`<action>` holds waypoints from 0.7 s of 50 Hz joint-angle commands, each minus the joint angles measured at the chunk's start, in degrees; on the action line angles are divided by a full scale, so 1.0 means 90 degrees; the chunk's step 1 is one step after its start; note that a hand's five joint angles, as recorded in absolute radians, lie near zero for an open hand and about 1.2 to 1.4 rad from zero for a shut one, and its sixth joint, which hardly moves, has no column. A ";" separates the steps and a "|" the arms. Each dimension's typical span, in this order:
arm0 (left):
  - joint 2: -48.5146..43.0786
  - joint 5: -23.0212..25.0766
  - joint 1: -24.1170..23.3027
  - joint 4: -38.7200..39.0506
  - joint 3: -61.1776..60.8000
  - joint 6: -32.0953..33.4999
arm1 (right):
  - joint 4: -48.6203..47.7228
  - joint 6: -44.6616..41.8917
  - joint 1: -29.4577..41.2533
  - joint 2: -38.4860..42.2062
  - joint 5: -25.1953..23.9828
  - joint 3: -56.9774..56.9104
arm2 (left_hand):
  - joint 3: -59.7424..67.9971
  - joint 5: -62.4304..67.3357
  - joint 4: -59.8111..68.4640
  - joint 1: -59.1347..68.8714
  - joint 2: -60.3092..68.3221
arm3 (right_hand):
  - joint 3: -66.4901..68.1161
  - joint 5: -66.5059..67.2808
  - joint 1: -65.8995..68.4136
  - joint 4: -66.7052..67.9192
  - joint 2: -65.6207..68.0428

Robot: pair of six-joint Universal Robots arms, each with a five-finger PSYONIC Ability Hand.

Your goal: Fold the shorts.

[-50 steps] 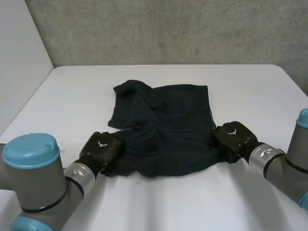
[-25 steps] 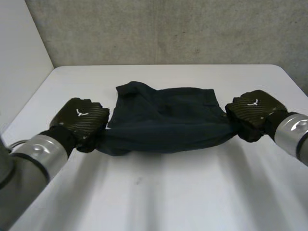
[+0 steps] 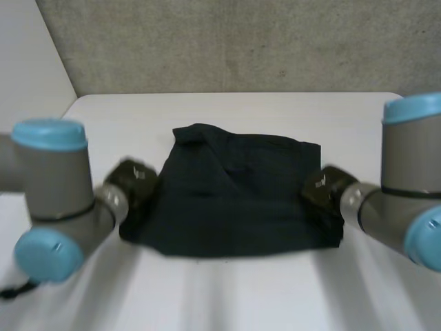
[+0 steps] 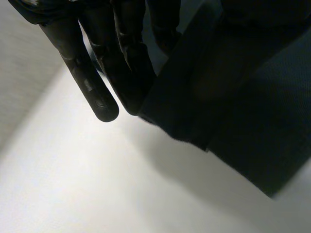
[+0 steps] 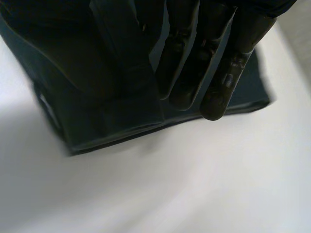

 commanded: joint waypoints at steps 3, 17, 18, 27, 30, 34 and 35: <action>-0.0701 -0.0540 -0.0021 0.1113 0.4273 0.0410 | -0.1827 0.0048 0.0123 0.0445 0.0370 -0.3026 | 0.1312 0.1525 0.1250 0.1631 0.1270 | 0.1385 0.1760 0.2771 0.1321 0.1428; 0.0549 -0.0608 -0.0080 0.3870 0.3959 -0.0322 | -0.6011 0.0145 0.0259 -0.0658 0.0321 -0.2570 | 0.1312 0.1525 0.1250 0.1631 0.1270 | 0.1385 0.1760 0.2771 0.1321 0.1428; 0.0617 -0.0608 -0.0070 0.3861 0.3590 -0.0439 | -0.5952 0.0145 0.0289 -0.0639 0.0311 -0.2462 | 0.1312 0.1525 0.1250 0.1631 0.1270 | 0.1385 0.1760 0.2771 0.1321 0.1428; 0.0764 -0.0521 -0.0011 0.3929 0.1127 -0.0586 | -0.5102 0.0554 0.0426 -0.0240 0.0311 -0.0902 | 0.1312 0.1525 0.1250 0.1631 0.1270 | 0.1385 0.1760 0.2771 0.1321 0.1428; 0.0686 -0.0482 0.0008 0.4007 0.0248 -0.0596 | -0.5014 0.0624 0.0426 0.0024 0.0311 -0.0597 | 0.1312 0.1525 0.1250 0.1631 0.1270 | 0.1385 0.1760 0.2771 0.1321 0.1428; 0.0093 -0.0287 -0.0011 0.4299 -0.0544 -0.0577 | -0.4731 0.0614 0.0445 0.0629 0.0302 -0.0313 | 0.1312 0.1525 0.1250 0.1631 0.1270 | 0.1385 0.1760 0.2771 0.1321 0.1428; -0.0103 -0.0267 -0.0040 0.4348 -0.0622 -0.0557 | -0.4566 0.0614 0.0465 0.0872 0.0311 -0.0303 | 0.1312 0.1525 0.1250 0.1631 0.1270 | 0.1385 0.1760 0.2771 0.1321 0.1428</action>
